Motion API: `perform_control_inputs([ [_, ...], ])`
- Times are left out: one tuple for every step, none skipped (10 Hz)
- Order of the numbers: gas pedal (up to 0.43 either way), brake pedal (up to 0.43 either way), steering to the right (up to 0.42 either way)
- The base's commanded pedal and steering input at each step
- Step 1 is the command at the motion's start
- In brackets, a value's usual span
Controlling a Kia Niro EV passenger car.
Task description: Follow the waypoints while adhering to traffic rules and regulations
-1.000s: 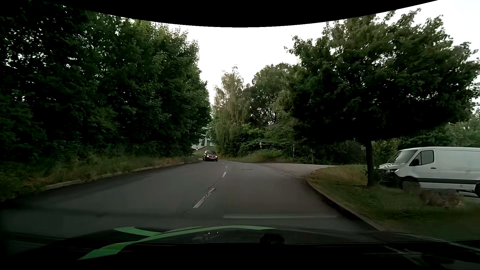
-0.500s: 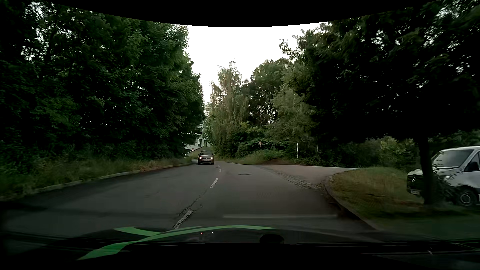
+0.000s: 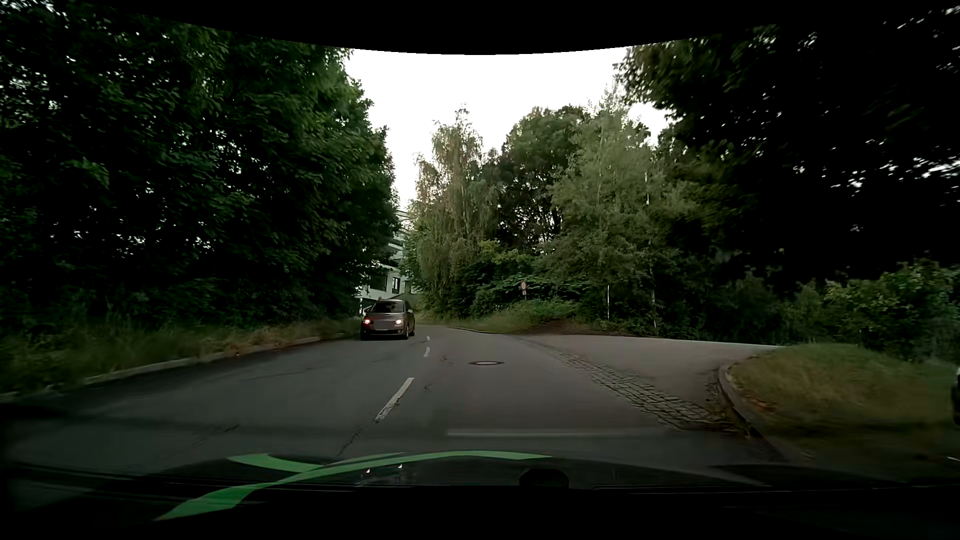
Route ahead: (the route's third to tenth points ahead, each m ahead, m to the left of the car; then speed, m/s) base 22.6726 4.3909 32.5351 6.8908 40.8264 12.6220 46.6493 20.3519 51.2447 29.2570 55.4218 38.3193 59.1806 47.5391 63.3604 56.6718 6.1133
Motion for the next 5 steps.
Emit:
perform_control_inputs([
  [0.299, 0.000, -0.019],
  [0.299, 0.000, -0.020],
  [0.299, 0.000, -0.021],
  [0.299, 0.000, -0.021],
  [0.299, 0.000, -0.022],
])
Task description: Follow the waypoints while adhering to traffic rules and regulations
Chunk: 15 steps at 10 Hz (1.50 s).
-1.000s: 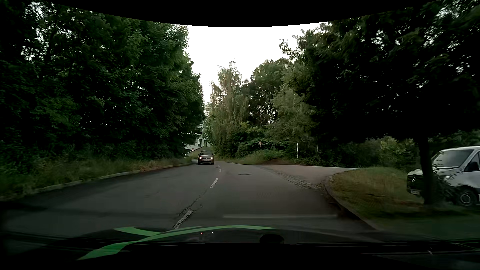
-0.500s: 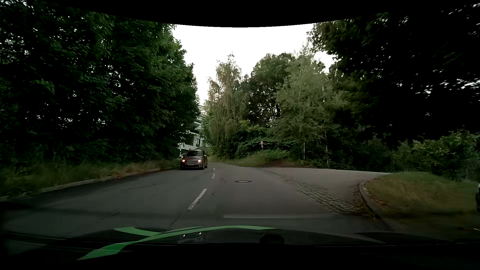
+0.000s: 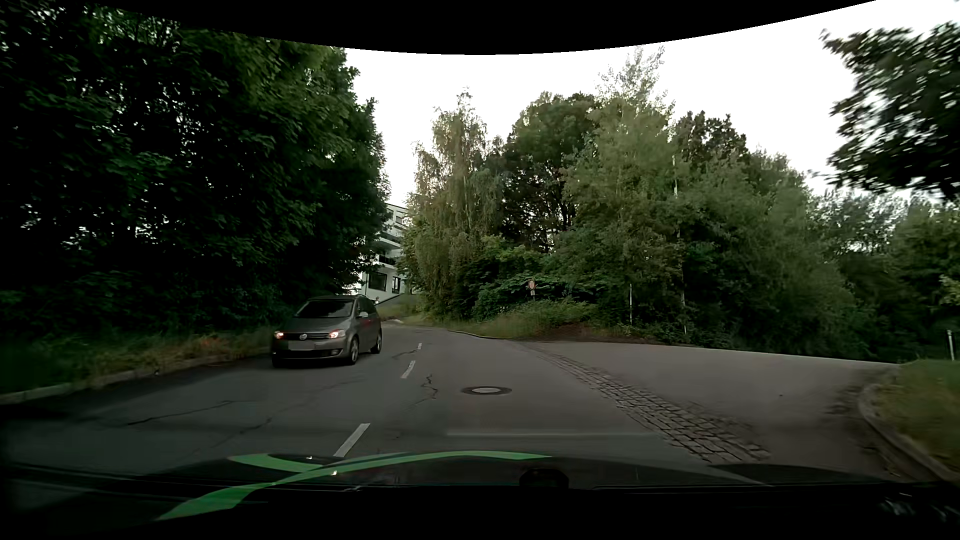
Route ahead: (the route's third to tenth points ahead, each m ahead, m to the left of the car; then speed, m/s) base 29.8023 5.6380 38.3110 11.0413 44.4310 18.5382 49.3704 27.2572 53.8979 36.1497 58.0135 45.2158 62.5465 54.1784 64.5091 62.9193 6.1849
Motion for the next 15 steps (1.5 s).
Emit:
perform_control_inputs([
  [0.299, 0.000, -0.025],
  [0.299, 0.000, -0.030],
  [0.287, 0.000, -0.033],
  [0.287, 0.000, -0.033],
  [0.287, 0.000, -0.033],
  [0.287, 0.000, -0.036],
  [0.287, 0.000, -0.039],
  [0.287, 0.000, -0.042],
  [0.287, 0.000, -0.044],
  [0.287, 0.000, -0.044],
  [0.287, 0.000, -0.044],
  [0.287, 0.000, -0.043],
  [0.287, 0.000, -0.043],
  [0.287, 0.000, -0.042],
  [0.280, 0.000, -0.042],
])
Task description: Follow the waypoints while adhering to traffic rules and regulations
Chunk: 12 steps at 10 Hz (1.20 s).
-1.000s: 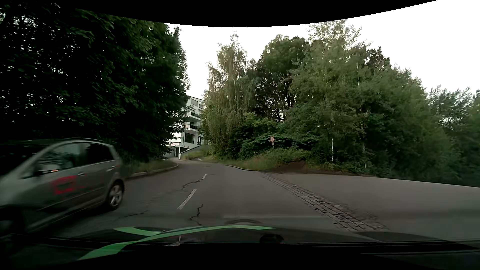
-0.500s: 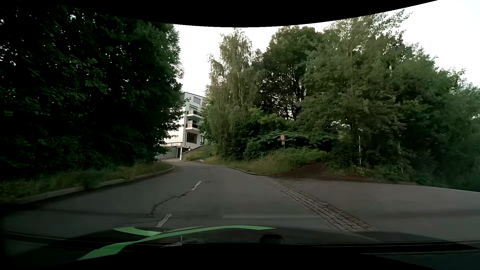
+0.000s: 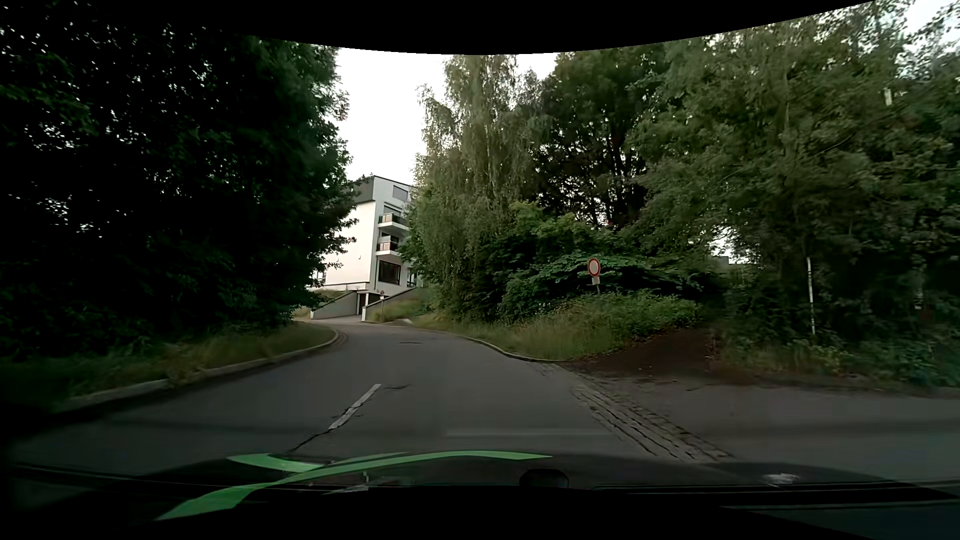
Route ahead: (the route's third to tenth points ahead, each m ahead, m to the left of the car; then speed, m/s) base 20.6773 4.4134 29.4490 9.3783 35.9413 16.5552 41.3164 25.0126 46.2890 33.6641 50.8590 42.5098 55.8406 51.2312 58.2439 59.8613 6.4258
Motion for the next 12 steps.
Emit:
perform_control_inputs([
  [0.268, 0.000, -0.042],
  [0.268, 0.000, -0.042],
  [0.260, 0.000, -0.042],
  [0.260, 0.000, -0.044],
  [0.260, 0.000, -0.046],
  [0.240, 0.000, -0.051],
  [0.240, 0.000, -0.056],
  [0.240, 0.000, -0.059],
  [0.240, 0.000, -0.060],
  [0.228, 0.000, -0.063],
  [0.228, 0.000, -0.063],
  [0.228, 0.000, -0.063],
])
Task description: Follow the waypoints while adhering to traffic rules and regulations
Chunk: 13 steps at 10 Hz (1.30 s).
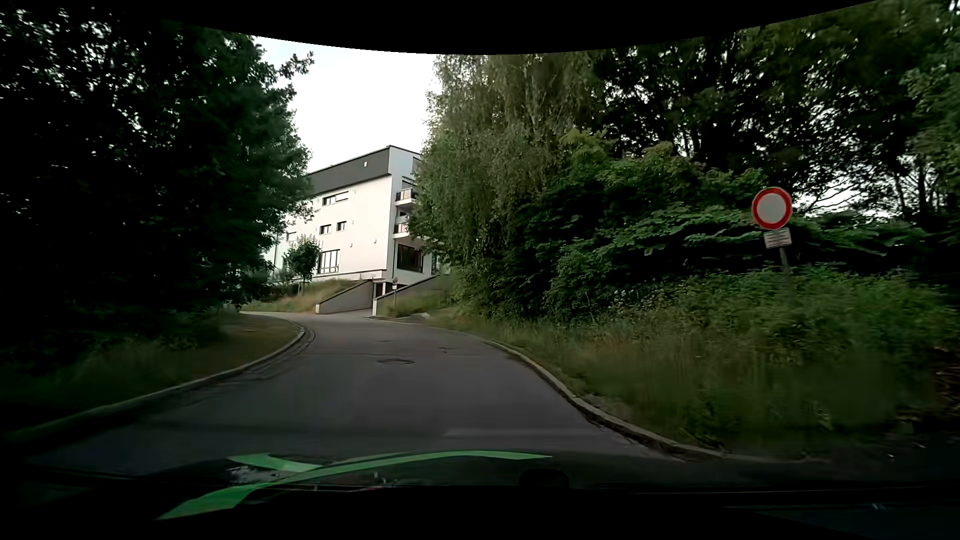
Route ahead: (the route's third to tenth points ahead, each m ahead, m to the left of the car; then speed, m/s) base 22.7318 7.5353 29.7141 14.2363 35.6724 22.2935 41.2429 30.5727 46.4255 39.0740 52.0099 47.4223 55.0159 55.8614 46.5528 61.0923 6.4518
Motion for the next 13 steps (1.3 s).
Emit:
perform_control_inputs([
  [0.228, 0.000, -0.061],
  [0.220, 0.000, -0.060],
  [0.209, 0.000, -0.061],
  [0.197, 0.000, -0.064],
  [0.197, 0.000, -0.064],
  [0.197, 0.000, -0.064],
  [0.197, 0.000, -0.065],
  [0.197, 0.000, -0.067],
  [0.197, 0.000, -0.069],
  [0.197, 0.000, -0.073],
  [0.197, 0.000, -0.076],
  [0.197, 0.000, -0.079],
  [0.197, 0.000, -0.084],
])
